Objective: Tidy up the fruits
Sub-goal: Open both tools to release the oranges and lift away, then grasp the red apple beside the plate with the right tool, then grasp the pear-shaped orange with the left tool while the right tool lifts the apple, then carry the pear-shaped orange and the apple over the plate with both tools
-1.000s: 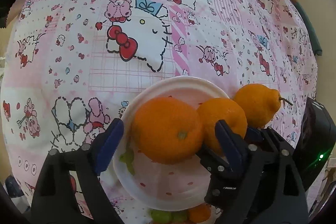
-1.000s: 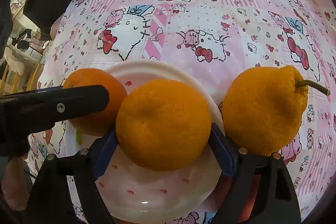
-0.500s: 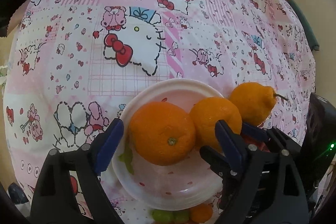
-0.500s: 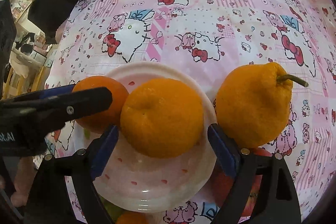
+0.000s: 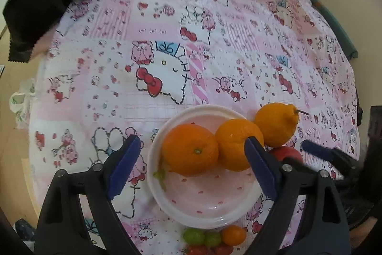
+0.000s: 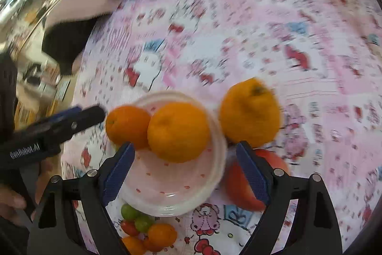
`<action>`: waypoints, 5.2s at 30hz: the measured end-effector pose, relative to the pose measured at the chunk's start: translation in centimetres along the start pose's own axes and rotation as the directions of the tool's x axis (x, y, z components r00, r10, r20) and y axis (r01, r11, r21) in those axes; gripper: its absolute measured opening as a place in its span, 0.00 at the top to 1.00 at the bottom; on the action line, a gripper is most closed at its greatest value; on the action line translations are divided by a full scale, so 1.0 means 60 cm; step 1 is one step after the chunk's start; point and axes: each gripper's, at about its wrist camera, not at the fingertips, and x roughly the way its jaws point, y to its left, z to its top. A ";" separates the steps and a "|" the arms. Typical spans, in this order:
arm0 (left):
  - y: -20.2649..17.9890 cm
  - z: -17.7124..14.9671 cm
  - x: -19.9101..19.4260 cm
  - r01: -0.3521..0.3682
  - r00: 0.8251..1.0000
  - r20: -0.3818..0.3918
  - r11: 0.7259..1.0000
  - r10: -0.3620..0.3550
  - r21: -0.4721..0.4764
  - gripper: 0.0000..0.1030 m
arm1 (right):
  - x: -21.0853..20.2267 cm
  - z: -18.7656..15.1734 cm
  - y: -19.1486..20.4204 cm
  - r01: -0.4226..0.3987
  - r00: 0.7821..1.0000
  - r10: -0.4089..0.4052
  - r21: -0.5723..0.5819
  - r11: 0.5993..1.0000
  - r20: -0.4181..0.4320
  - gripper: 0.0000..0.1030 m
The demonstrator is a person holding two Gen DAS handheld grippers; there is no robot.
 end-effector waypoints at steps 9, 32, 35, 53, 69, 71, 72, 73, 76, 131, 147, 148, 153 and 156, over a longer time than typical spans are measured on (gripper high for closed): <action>-0.016 -0.041 -0.077 -0.053 0.994 0.094 0.998 0.049 0.041 0.16 | -0.067 -0.036 -0.103 0.053 0.999 -0.052 0.211 0.976 -0.011 0.13; 0.021 -0.123 -0.061 -0.095 0.995 -0.024 0.993 0.094 -0.067 0.16 | 0.093 -0.071 -0.124 0.205 0.960 -0.173 0.131 0.970 -0.222 0.17; 0.025 -0.122 -0.051 -0.066 0.997 -0.056 0.993 0.060 -0.103 0.16 | 0.098 -0.076 -0.123 0.218 0.960 -0.188 0.135 0.967 -0.210 0.16; 0.015 -0.110 -0.049 -0.069 0.997 -0.037 0.995 0.066 -0.079 0.16 | 0.093 -0.079 -0.130 0.192 0.964 -0.159 0.145 0.971 -0.212 0.17; -0.085 -0.124 -0.015 -0.034 0.999 -0.028 0.989 0.038 0.145 0.16 | -0.081 -0.122 -0.170 0.029 1.000 -0.027 0.397 0.917 -0.010 0.17; -0.116 -0.110 -0.007 -0.010 0.999 -0.035 0.985 0.016 0.174 0.16 | -0.086 -0.120 -0.186 0.020 1.000 -0.024 0.430 0.903 0.004 0.17; -0.129 -0.104 -0.002 -0.008 0.999 -0.037 0.983 0.015 0.181 0.16 | -0.085 -0.118 -0.193 0.015 1.000 -0.022 0.447 0.894 0.011 0.17; -0.147 -0.094 0.006 -0.007 0.999 -0.041 0.981 0.015 0.192 0.16 | -0.088 -0.118 -0.204 0.013 1.000 -0.023 0.465 0.885 0.017 0.17; -0.200 -0.064 0.044 0.018 0.996 -0.092 0.976 0.002 0.218 0.16 | -0.097 -0.115 -0.226 0.009 0.999 -0.031 0.500 0.866 0.036 0.17; -0.203 -0.050 -0.037 -0.114 0.986 -0.081 0.940 0.147 0.322 0.31 | -0.133 -0.098 -0.211 -0.160 0.985 0.107 0.492 0.856 0.135 0.17; -0.075 -0.135 -0.088 -0.109 0.985 -0.095 0.950 0.143 0.293 0.31 | -0.085 -0.113 -0.100 -0.111 0.994 0.112 0.309 0.945 0.014 0.17; -0.069 -0.137 -0.085 -0.110 0.985 -0.097 0.950 0.144 0.292 0.31 | -0.077 -0.114 -0.094 -0.114 0.993 0.119 0.301 0.947 0.000 0.17; -0.043 -0.153 -0.058 -0.093 0.982 -0.131 0.956 0.133 0.277 0.31 | -0.036 -0.116 -0.067 -0.139 0.984 0.164 0.281 0.949 -0.066 0.17; -0.040 -0.156 -0.045 -0.076 0.984 -0.133 0.958 0.116 0.277 0.31 | -0.012 -0.111 -0.045 -0.126 0.984 0.152 0.245 0.961 -0.092 0.17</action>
